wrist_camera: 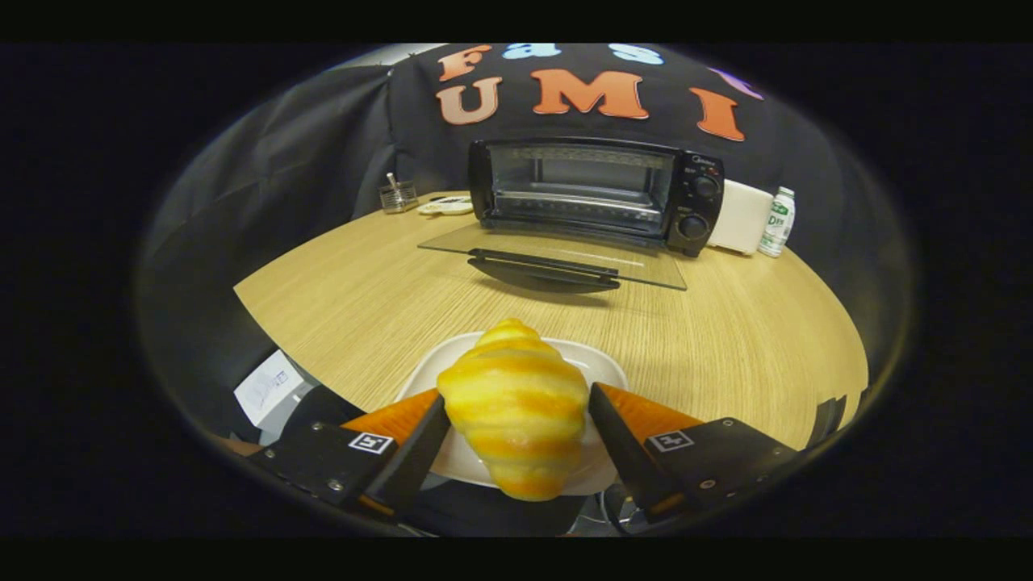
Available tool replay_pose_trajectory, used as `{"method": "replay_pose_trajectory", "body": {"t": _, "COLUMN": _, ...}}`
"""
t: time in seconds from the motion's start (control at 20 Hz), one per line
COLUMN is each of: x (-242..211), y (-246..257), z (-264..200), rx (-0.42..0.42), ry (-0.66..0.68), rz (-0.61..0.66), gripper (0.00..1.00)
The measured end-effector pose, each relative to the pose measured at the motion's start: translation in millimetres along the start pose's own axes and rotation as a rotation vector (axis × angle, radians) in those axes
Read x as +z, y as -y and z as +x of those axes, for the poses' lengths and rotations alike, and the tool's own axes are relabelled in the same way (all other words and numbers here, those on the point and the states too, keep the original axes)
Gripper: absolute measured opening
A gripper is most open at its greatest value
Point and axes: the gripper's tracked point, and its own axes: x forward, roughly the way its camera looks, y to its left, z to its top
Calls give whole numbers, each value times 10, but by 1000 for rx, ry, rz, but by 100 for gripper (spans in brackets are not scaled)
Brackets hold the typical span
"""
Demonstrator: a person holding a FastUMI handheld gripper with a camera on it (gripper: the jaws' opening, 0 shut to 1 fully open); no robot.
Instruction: Open the toaster oven, put the food inside, and close the toaster oven door.
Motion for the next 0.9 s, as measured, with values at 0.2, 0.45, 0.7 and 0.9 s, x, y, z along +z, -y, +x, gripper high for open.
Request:
{"method": "replay_pose_trajectory", "body": {"t": 0.2, "x": 43, "y": 7, "z": 14, "rx": 25, "ry": 9, "rz": 98, "gripper": 86}}
{"method": "replay_pose_trajectory", "body": {"t": 0.45, "x": 354, "y": -69, "z": -48, "rx": 118, "ry": 109, "rz": 218, "gripper": 84}}
{"method": "replay_pose_trajectory", "body": {"t": 0.7, "x": 693, "y": -111, "z": 44, "rx": 209, "ry": 181, "rz": 373, "gripper": 83}}
{"method": "replay_pose_trajectory", "body": {"t": 0.9, "x": 1047, "y": -43, "z": 133, "rx": 248, "ry": 252, "rz": 446, "gripper": 84}}
